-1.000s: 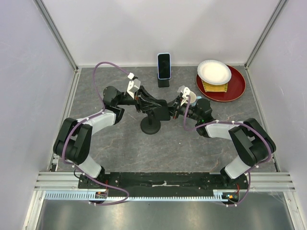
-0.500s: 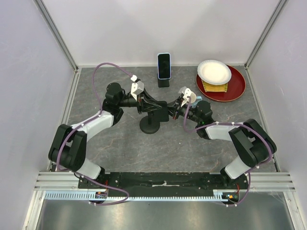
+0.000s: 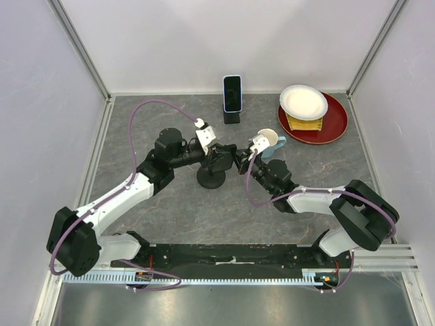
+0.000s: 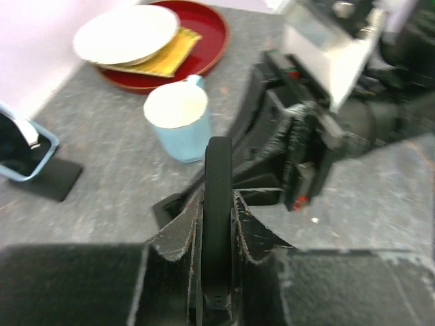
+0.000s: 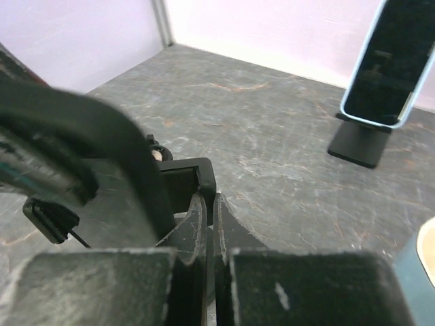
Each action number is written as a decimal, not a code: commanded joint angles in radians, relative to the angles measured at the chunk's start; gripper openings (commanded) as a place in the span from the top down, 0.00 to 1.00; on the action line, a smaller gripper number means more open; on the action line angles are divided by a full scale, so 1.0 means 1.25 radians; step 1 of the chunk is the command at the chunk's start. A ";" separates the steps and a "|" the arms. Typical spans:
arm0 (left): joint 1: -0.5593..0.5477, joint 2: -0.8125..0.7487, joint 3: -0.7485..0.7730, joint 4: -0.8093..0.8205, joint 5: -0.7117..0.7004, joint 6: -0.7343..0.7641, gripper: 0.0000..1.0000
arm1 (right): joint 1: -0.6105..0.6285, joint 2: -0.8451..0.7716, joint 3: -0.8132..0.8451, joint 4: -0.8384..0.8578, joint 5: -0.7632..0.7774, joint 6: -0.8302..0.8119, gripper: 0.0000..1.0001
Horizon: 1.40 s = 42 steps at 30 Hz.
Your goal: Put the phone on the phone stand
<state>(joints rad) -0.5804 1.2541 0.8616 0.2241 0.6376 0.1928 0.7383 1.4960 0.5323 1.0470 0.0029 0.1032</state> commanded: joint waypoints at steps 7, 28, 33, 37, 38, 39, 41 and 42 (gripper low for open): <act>-0.162 -0.008 -0.044 0.071 -0.688 0.102 0.98 | 0.148 0.030 0.007 -0.004 0.569 0.044 1.00; -0.218 0.105 -0.011 0.076 -1.091 0.005 0.98 | 0.268 0.081 0.058 0.068 0.728 -0.058 1.00; -0.217 0.116 -0.006 0.072 -1.104 0.013 0.98 | 0.270 0.077 0.052 0.074 0.705 -0.058 1.00; -0.217 0.100 -0.013 0.069 -1.073 0.024 0.98 | 0.263 0.065 0.033 0.088 0.656 -0.067 1.00; -0.218 0.095 -0.012 0.063 -1.073 0.022 0.98 | 0.249 0.060 0.028 0.080 0.631 -0.064 1.00; -0.218 0.090 -0.012 0.059 -1.069 0.021 0.98 | 0.235 0.055 0.026 0.069 0.599 -0.043 1.00; -0.217 0.077 -0.019 0.058 -1.056 0.015 0.98 | 0.177 0.038 0.022 0.025 0.462 0.004 0.97; -0.217 0.057 -0.023 0.058 -1.028 0.010 0.98 | 0.156 0.034 0.018 0.020 0.420 0.041 0.94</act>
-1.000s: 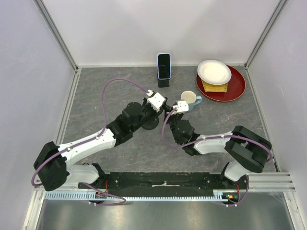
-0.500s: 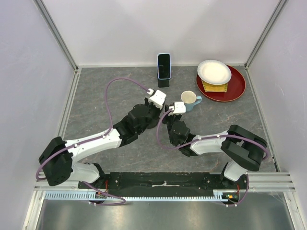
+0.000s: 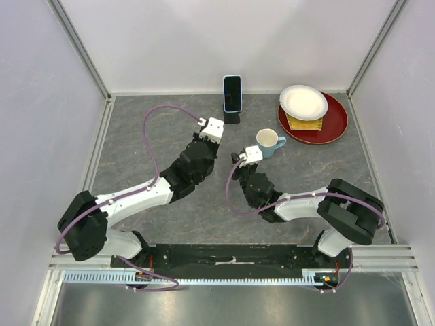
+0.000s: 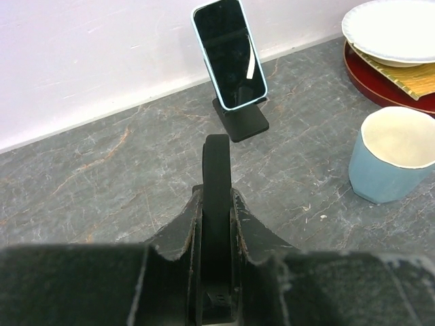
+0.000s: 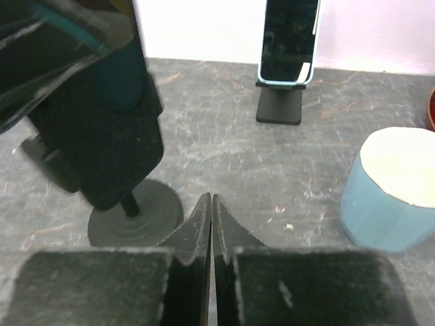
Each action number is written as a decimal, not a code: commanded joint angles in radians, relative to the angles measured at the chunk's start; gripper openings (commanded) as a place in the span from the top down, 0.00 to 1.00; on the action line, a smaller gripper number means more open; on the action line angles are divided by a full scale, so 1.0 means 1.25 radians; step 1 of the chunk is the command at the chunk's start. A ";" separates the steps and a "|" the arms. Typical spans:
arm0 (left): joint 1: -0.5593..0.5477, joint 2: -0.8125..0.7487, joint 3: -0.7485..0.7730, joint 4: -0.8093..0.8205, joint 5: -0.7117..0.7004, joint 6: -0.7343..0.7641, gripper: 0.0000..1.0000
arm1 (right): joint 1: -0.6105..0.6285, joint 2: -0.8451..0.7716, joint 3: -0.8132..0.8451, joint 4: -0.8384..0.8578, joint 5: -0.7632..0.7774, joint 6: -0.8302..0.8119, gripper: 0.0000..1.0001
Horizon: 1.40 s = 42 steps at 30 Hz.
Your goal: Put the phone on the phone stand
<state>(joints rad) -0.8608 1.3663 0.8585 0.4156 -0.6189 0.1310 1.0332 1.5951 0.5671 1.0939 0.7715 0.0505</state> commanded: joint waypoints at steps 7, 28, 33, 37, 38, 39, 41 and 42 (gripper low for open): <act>0.008 -0.110 -0.014 -0.142 0.142 0.067 0.98 | -0.235 -0.073 -0.012 -0.038 -0.712 0.125 0.63; 0.135 -0.308 0.018 -0.282 0.821 0.003 0.98 | -0.360 -0.204 -0.050 -0.184 -1.147 0.044 0.23; 0.192 -0.347 -0.036 -0.220 0.948 -0.002 0.98 | -0.364 -0.152 -0.029 -0.189 -1.226 0.055 0.22; 0.227 -0.364 -0.087 -0.168 1.019 -0.035 0.98 | -0.364 -0.094 -0.019 -0.087 -1.275 0.104 0.22; 0.241 -0.365 -0.092 -0.160 1.036 -0.043 0.98 | -0.363 -0.083 -0.017 -0.067 -1.287 0.132 0.22; 0.243 -0.366 -0.089 -0.159 1.042 -0.046 0.98 | -0.363 -0.064 -0.014 -0.028 -1.303 0.146 0.22; 0.248 -0.368 -0.092 -0.150 1.050 -0.052 0.98 | -0.360 -0.039 -0.014 0.014 -1.304 0.181 0.23; 0.252 -0.367 -0.092 -0.146 1.053 -0.057 0.98 | -0.358 -0.032 -0.013 0.046 -1.304 0.191 0.23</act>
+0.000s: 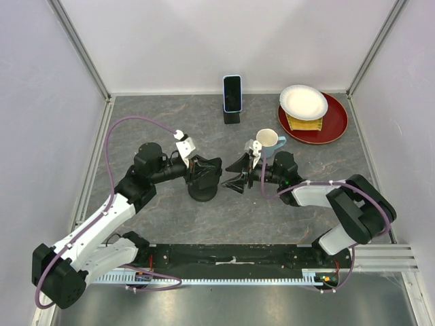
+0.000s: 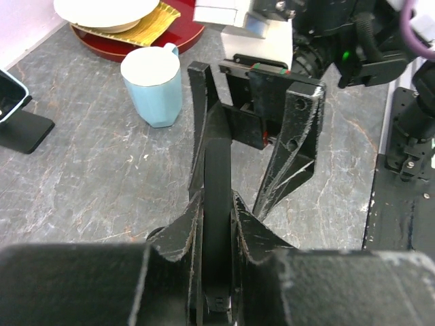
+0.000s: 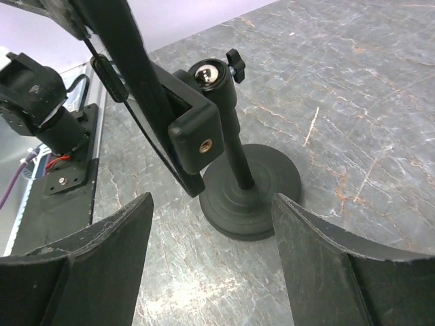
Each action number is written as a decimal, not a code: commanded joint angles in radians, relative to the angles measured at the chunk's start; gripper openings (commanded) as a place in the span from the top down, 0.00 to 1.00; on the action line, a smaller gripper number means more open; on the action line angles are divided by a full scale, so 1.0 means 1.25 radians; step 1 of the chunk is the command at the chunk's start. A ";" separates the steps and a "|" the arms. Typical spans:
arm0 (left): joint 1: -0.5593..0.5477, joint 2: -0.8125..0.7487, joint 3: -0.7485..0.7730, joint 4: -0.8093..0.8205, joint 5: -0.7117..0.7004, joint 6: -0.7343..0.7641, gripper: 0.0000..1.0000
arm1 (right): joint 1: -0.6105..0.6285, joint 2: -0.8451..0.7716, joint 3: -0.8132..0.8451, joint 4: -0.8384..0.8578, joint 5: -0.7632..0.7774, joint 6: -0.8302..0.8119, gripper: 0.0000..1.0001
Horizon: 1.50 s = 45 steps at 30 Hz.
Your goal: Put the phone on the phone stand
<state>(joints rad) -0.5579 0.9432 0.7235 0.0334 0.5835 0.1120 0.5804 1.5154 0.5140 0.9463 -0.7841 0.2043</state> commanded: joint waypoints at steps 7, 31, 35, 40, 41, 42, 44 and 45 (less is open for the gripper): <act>0.014 -0.027 0.019 0.164 0.121 -0.053 0.98 | 0.050 0.075 0.072 0.158 -0.018 0.054 0.23; 0.014 0.006 0.003 0.162 0.039 -0.022 0.98 | 0.142 0.003 -0.004 0.216 0.295 0.048 1.00; 0.014 0.001 -0.006 0.165 0.000 -0.017 0.98 | 0.241 -0.080 -0.086 0.250 0.695 0.019 1.00; 0.014 0.017 -0.006 0.173 0.004 -0.022 0.98 | 0.295 -0.112 -0.127 0.296 0.838 0.012 1.00; 0.014 0.021 -0.007 0.176 0.008 -0.026 0.98 | 0.299 -0.112 -0.122 0.291 0.847 0.005 1.00; 0.014 0.023 -0.007 0.178 0.012 -0.027 0.98 | 0.309 -0.113 -0.116 0.280 0.847 0.000 1.00; 0.014 0.026 -0.009 0.183 0.013 -0.027 0.98 | 0.321 -0.105 -0.107 0.284 0.848 -0.014 1.00; 0.014 0.027 -0.009 0.183 0.011 -0.027 0.98 | 0.331 -0.104 -0.106 0.285 0.854 -0.014 1.00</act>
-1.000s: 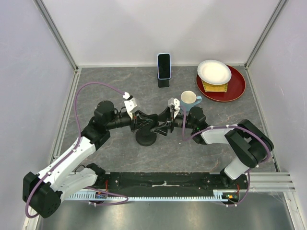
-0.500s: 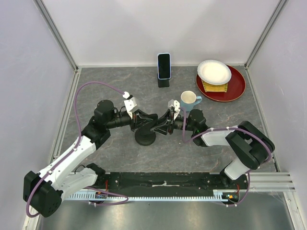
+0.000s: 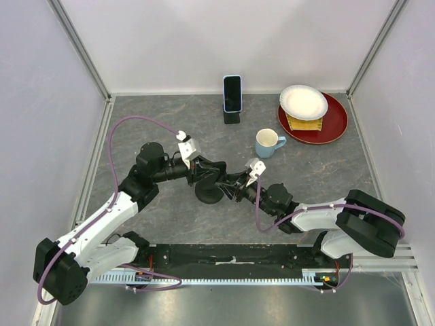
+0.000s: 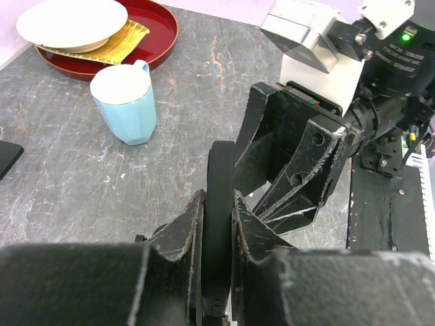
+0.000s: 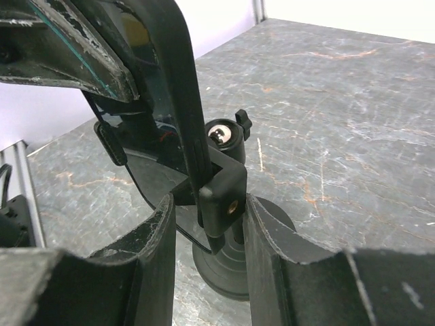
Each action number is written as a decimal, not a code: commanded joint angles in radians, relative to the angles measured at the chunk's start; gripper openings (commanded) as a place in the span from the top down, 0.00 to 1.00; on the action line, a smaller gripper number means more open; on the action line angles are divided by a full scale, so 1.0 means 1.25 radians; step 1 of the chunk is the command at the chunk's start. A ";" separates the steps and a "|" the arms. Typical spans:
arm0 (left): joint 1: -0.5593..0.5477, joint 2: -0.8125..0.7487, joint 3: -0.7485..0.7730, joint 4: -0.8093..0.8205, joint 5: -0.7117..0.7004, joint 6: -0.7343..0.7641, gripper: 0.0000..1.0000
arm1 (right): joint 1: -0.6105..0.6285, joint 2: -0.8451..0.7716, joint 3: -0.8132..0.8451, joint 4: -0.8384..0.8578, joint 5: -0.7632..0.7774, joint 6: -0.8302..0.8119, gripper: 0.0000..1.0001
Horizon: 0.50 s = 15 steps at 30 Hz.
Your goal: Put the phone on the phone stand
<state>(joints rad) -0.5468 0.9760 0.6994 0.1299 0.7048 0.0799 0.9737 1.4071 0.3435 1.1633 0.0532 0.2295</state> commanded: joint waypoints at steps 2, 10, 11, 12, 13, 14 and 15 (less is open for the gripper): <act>0.006 0.003 0.010 0.108 -0.082 0.000 0.98 | 0.028 -0.013 0.041 0.103 0.199 -0.049 1.00; 0.007 0.014 0.007 0.113 -0.062 0.004 0.98 | 0.003 -0.052 0.076 -0.049 -0.005 -0.137 0.40; 0.007 0.014 0.005 0.113 -0.062 0.006 0.98 | -0.009 -0.066 0.076 -0.102 -0.035 -0.144 0.35; 0.007 0.013 0.004 0.115 -0.068 0.007 0.98 | -0.039 -0.098 0.073 -0.123 -0.062 -0.149 0.27; 0.007 0.013 0.004 0.113 -0.070 0.007 0.98 | -0.057 -0.114 0.059 -0.154 -0.104 -0.146 0.24; 0.007 0.011 0.005 0.113 -0.070 0.007 0.98 | -0.079 -0.130 0.050 -0.162 -0.123 -0.139 0.22; 0.007 0.010 0.005 0.113 -0.072 0.008 0.98 | -0.120 -0.146 0.041 -0.169 -0.130 -0.121 0.16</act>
<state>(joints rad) -0.5419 1.0000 0.6964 0.1699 0.6476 0.0780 0.9325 1.3209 0.3920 1.0168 0.0235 0.0887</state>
